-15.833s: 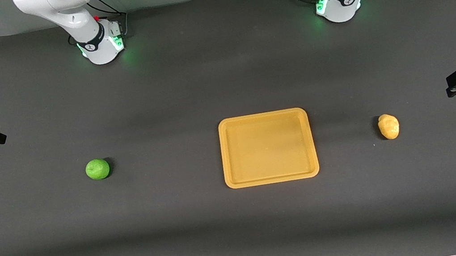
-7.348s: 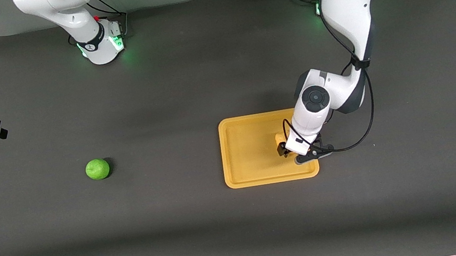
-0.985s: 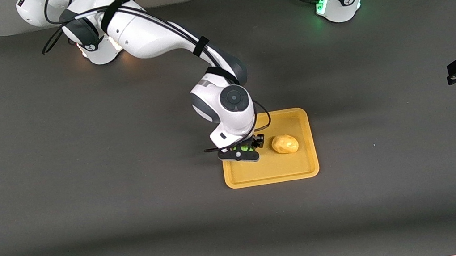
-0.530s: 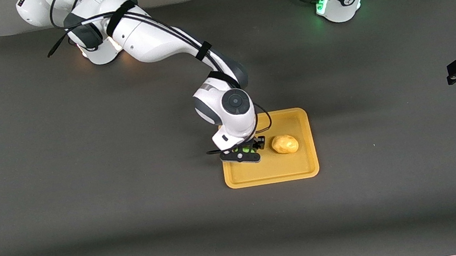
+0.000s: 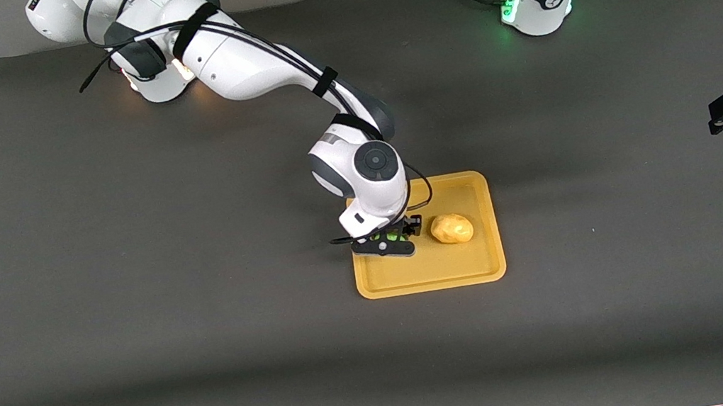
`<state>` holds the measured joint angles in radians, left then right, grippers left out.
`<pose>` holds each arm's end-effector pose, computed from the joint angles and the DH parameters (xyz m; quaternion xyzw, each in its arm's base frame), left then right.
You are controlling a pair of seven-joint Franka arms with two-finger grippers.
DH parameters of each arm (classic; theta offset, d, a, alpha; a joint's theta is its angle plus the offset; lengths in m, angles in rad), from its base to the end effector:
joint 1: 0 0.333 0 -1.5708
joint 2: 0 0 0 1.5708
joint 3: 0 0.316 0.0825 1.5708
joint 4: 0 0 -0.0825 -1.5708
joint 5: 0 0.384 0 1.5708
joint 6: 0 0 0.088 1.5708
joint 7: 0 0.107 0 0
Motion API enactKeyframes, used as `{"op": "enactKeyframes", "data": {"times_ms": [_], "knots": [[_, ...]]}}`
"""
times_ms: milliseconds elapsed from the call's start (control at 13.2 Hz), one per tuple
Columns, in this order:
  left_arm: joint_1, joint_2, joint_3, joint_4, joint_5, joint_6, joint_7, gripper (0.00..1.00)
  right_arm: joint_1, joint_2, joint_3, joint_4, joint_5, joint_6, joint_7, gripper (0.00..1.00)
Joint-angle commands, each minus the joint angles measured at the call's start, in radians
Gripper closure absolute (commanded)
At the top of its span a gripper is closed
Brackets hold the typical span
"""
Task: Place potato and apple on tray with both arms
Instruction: 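Carry the apple with the right gripper over the tray beside the potato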
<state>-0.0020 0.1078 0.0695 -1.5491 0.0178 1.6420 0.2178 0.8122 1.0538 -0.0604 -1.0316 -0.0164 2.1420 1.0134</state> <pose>0.5907 0.0396 0.5793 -0.9970 0.0759 0.0090 0.0114 0.5618 0.5474 0.1993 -0.9929 0.1102 -0.0438 0.0016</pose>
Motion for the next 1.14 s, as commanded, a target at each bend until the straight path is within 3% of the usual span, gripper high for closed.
{"op": "enactKeyframes", "data": {"times_ms": [0, 76, 152, 530, 833, 1061], "knots": [[0.005, 0.000, -0.004, 0.007, 0.001, 0.001, 0.012, 0.02, 0.011, 0.023, -0.009, 0.041, -0.013, 0.004, 0.031, 0.72], [0.005, 0.000, -0.004, 0.007, 0.002, 0.001, 0.014, 0.02, 0.010, 0.023, -0.009, 0.041, -0.013, 0.004, 0.031, 0.43], [0.004, 0.001, -0.004, 0.007, 0.002, 0.002, 0.014, 0.02, 0.010, 0.023, -0.009, 0.039, -0.013, 0.004, 0.033, 0.01], [0.001, 0.003, -0.004, 0.009, 0.002, 0.002, 0.012, 0.02, -0.004, -0.038, -0.010, 0.045, -0.010, -0.059, 0.027, 0.00], [-0.001, 0.003, -0.004, 0.007, 0.004, 0.002, 0.014, 0.02, -0.039, -0.211, -0.021, 0.039, -0.013, -0.218, -0.001, 0.00], [0.000, 0.003, -0.004, 0.009, 0.005, 0.002, 0.024, 0.02, -0.111, -0.361, -0.021, 0.003, -0.016, -0.387, -0.169, 0.00]]}}
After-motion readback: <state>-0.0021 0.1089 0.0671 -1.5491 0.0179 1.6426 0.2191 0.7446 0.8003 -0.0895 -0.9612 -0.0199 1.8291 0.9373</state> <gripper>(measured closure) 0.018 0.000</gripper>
